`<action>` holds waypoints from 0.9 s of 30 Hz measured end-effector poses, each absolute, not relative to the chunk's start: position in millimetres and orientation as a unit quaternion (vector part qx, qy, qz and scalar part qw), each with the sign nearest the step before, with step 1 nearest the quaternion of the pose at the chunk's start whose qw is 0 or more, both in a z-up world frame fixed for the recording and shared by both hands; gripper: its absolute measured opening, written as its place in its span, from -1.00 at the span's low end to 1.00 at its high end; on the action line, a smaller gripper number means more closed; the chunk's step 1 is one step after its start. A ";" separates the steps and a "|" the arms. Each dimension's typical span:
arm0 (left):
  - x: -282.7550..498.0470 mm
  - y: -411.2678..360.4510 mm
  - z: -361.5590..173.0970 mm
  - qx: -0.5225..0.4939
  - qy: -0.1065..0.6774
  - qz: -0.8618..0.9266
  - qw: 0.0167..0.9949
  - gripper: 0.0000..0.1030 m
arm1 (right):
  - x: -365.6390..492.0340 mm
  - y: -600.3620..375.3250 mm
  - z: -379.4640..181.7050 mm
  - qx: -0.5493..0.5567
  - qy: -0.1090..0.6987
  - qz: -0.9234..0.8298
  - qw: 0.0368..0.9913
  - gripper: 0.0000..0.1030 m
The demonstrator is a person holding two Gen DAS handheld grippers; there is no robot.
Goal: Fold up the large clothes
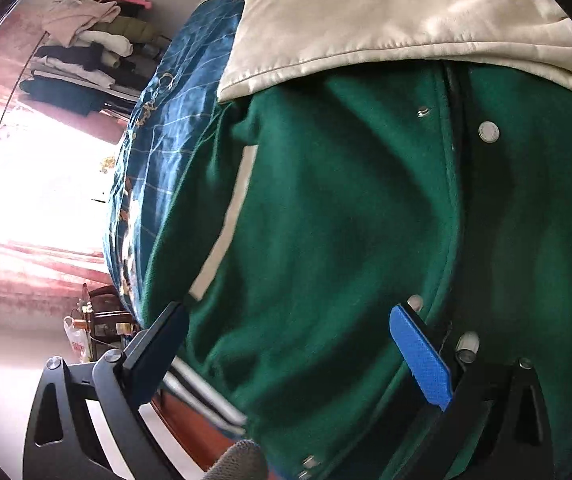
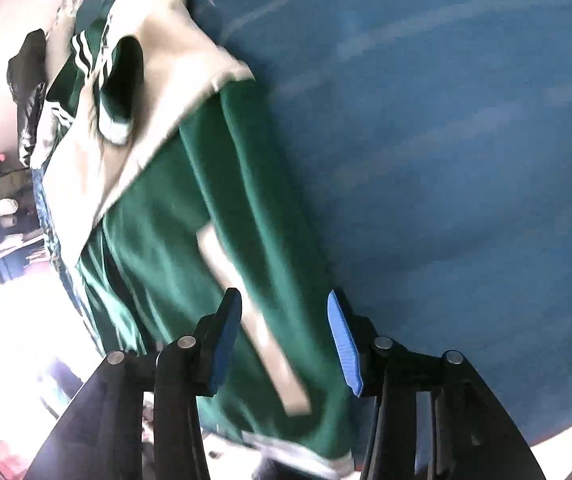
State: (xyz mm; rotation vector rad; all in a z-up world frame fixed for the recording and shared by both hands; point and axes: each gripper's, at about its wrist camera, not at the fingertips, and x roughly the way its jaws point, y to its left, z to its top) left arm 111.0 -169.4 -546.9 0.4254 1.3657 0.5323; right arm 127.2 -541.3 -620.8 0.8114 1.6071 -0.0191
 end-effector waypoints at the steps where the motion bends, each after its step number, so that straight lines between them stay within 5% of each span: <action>1: 114.8 -170.8 -555.5 0.196 0.617 0.242 0.723 1.00 | 143.1 -539.1 -628.5 0.341 0.697 -0.006 0.631 -0.09; 2: 118.4 -172.4 -566.3 0.209 0.614 0.247 0.720 1.00 | 154.0 -538.2 -633.6 0.328 0.695 -0.007 0.640 -0.12; 3: 121.3 -173.9 -578.5 0.224 0.615 0.249 0.714 1.00 | 163.8 -539.2 -638.1 0.292 0.695 -0.030 0.657 -0.58; 4: 123.2 -174.3 -585.0 0.231 0.616 0.246 0.712 1.00 | 170.6 -541.5 -644.2 0.280 0.699 -0.045 0.656 -0.83; 6: 124.9 -173.6 -590.4 0.236 0.608 0.243 0.718 1.00 | 173.4 -548.5 -649.6 0.300 0.706 -0.058 0.638 -0.90; 11: 125.8 -167.3 -588.5 0.219 0.603 0.245 0.727 1.00 | 185.4 -524.4 -623.6 0.198 0.749 -0.051 0.630 -0.72; 15: 131.8 -163.1 -587.9 0.205 0.607 0.253 0.725 1.00 | 176.5 -527.2 -601.5 0.214 0.744 -0.024 0.633 -0.12; 16: 132.7 -162.9 -587.6 0.204 0.606 0.257 0.725 1.00 | 176.3 -527.8 -597.2 0.209 0.737 -0.025 0.642 -0.11; 21: 129.6 -162.7 -580.2 0.191 0.596 0.281 0.727 1.00 | 196.1 -538.3 -614.8 0.195 0.715 -0.036 0.671 -0.14; 22: 128.3 -164.5 -578.0 0.194 0.592 0.289 0.727 1.00 | 201.4 -541.5 -621.9 0.160 0.712 -0.061 0.681 -0.63; 23: 125.9 -166.7 -574.5 0.202 0.584 0.301 0.726 1.00 | 205.1 -548.6 -632.3 0.155 0.716 -0.075 0.676 -0.75; 27: 116.4 -180.0 -561.1 0.216 0.574 0.328 0.718 1.00 | 208.2 -556.9 -634.7 0.157 0.727 -0.072 0.664 -0.77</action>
